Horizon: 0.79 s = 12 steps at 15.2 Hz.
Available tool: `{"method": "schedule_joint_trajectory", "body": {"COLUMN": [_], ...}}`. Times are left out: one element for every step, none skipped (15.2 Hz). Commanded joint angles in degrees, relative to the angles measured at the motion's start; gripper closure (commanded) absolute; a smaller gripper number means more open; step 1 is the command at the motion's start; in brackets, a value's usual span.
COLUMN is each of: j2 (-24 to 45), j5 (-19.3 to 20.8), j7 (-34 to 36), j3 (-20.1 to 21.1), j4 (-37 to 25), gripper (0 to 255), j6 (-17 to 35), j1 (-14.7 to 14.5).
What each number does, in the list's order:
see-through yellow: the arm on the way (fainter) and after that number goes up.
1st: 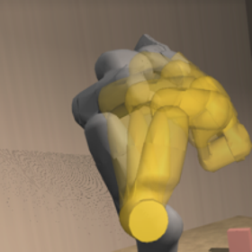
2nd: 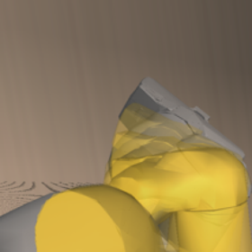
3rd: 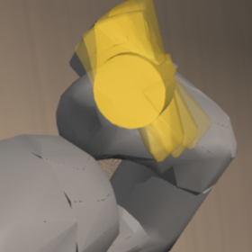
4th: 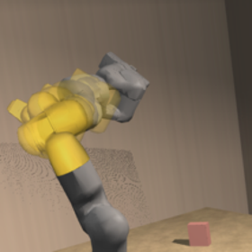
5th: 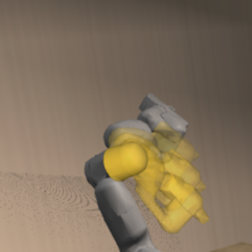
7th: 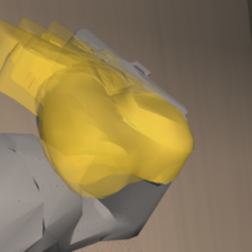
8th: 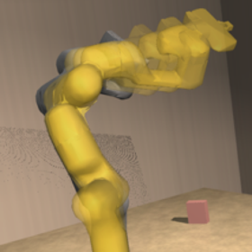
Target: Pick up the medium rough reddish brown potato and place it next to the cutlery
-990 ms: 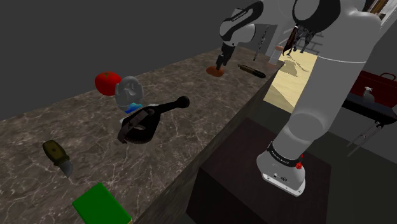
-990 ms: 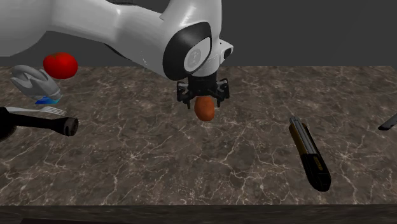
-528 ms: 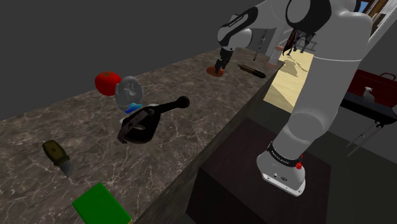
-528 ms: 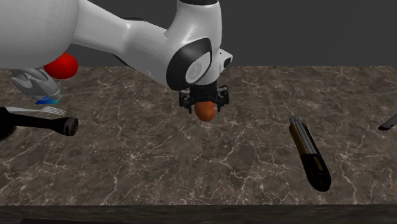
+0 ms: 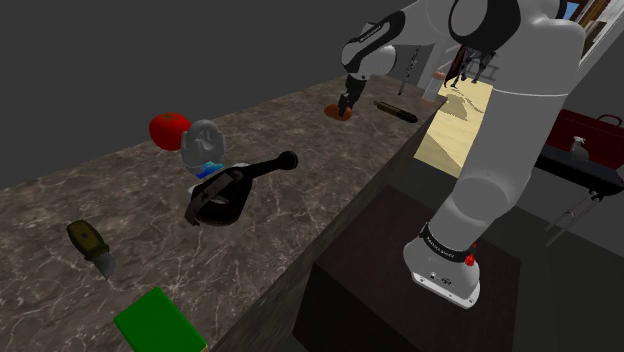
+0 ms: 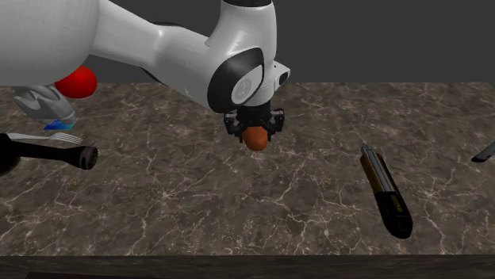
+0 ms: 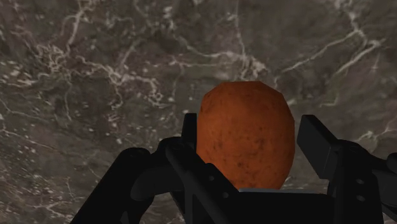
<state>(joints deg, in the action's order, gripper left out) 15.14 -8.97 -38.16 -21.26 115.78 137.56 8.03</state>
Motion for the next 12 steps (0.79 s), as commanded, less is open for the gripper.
{"method": "schedule_joint_trajectory", "body": {"j2": [0.0, 0.0, 0.0, 0.1, 0.1, 0.1, 0.0, -0.4, -0.9, -1.3, -1.7, -2.1], "j5": [0.0, 0.0, 0.0, 0.0, 0.0, 0.0, 0.0, 0.3, 0.6, 0.8, 1.1, 1.4], "j7": [0.0, 0.0, 0.0, 0.0, 0.0, 0.0, 0.0, 0.2, 0.4, 0.6, 0.8, 1.0], "j3": [0.0, 0.0, 0.0, 0.0, 0.0, 0.0, 0.0, -0.1, -0.2, -0.3, -0.4, -0.5], "j4": [0.0, 0.0, 0.0, 0.0, 0.0, 0.0, 0.0, -0.2, -0.5, -0.7, -1.0, -1.3], "gripper": [255, 255, 255, 255, 255, 255, 255, 255, 255, 255, 255, 255], "j6": [0.0, 0.0, 0.0, 0.0, 0.0, 0.0, 0.0, -0.6, -1.3, -2.0, -2.6, -3.3], "j1": [0.0, 0.0, 0.0, 0.0, 0.0, 0.0, 0.0, -0.1, -0.2, -0.2, -0.3, -0.4]}}
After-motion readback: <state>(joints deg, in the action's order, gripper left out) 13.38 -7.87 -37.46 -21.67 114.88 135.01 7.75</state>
